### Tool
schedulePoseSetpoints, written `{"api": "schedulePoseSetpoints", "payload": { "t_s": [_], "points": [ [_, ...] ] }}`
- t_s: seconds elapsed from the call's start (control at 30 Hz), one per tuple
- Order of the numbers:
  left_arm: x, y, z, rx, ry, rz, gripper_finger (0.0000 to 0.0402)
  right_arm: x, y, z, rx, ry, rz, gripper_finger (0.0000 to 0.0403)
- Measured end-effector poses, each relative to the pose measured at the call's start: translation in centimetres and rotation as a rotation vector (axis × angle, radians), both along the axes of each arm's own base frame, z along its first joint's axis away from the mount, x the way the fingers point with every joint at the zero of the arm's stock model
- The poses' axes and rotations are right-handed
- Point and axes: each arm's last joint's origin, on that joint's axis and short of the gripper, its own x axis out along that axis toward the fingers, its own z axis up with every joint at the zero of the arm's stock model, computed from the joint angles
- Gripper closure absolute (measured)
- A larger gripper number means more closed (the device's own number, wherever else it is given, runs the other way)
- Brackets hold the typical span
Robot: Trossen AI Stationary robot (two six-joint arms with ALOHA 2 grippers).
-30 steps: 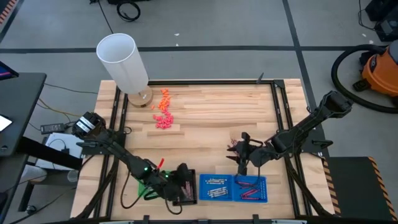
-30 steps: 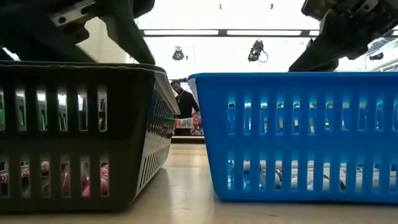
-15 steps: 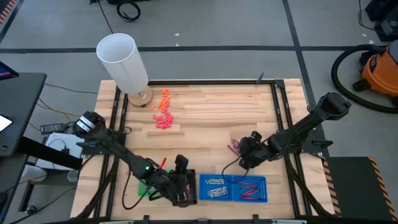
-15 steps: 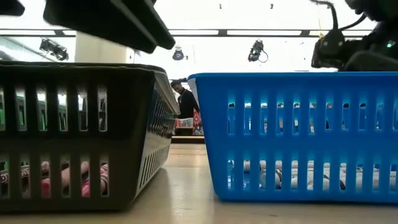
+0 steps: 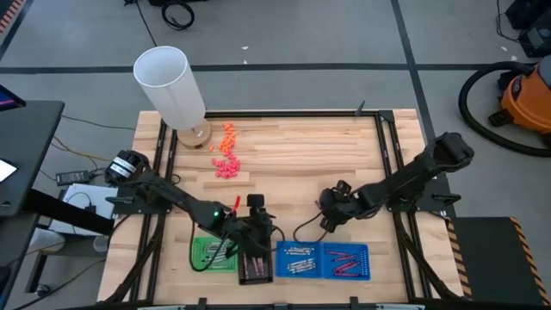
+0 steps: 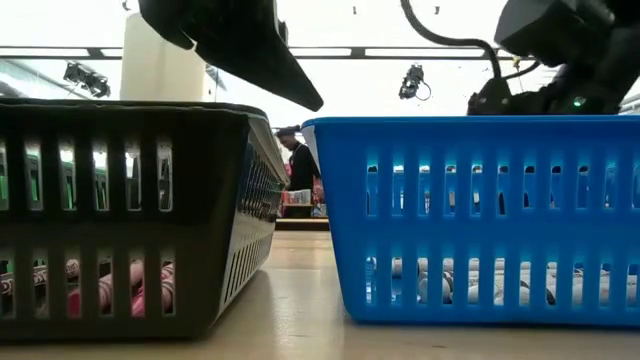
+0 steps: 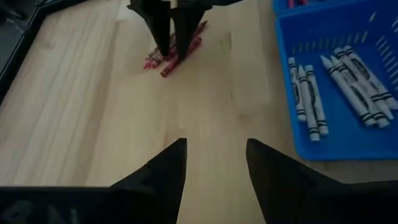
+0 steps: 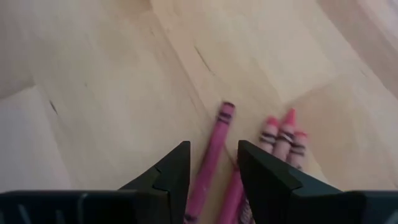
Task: Sort crayons
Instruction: Put the red crayon into the right blue bin
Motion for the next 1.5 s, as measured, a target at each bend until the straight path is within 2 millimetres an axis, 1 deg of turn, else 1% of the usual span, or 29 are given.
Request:
{"api": "schedulePoseSetpoints", "payload": {
  "t_s": [0.2,0.47,0.6,0.67,0.77,0.87,0.97,1.1,1.2,1.33,1.4,1.5],
  "points": [
    [-0.2,-0.2,-0.1,0.025,0.019,-0.03,0.0225,1.8,-0.1,-0.2,-0.071,0.036,0.008,0.0262],
    [-0.8,-0.8,-0.2,0.043,0.051,-0.055,0.0225,2.3,-0.6,-1.1,-0.088,0.098,0.011,0.0267],
    [-1.3,-1.0,0.5,0.037,0.044,-0.071,0.0225,2.3,-0.5,-1.2,-0.08,0.104,0.017,0.0283],
    [-1.2,-1.1,1.3,0.016,0.027,-0.075,0.0225,2.3,-0.5,-1.1,-0.068,0.103,0.022,0.0296],
    [-1.3,-1.1,1.6,-0.004,0.052,-0.096,0.0225,2.5,-0.4,-1.1,-0.042,0.096,0.036,0.032],
    [-1.4,-0.9,1.5,-0.023,0.088,-0.121,0.0225,2.6,-0.3,-1.1,-0.024,0.084,0.054,0.0342],
    [-1.2,-0.8,0.6,-0.016,0.115,-0.117,0.0225,2.7,-0.3,-1.0,-0.018,0.071,0.056,0.0358],
    [-1.4,-0.8,-0.3,-0.017,0.106,-0.121,0.0225,2.9,-0.2,-1.0,-0.008,0.054,0.062,0.0362],
    [-1.5,-1.1,-0.3,-0.004,0.092,-0.136,0.0225,3.0,-0.2,-0.9,0.003,0.044,0.067,0.0363],
    [-1.2,-1.3,0.0,0.008,0.046,-0.151,0.0225,3.0,0.0,0.0,0.047,0.011,0.09,0.0364],
    [-1.1,-1.3,0.1,0.011,0.031,-0.149,0.0225,3.1,0.1,1.1,0.078,-0.024,0.109,0.0364],
    [-0.7,-0.6,0.0,0.005,0.031,-0.124,0.0225,3.0,0.6,3.3,0.13,-0.101,0.152,0.0364]
  ]
}}
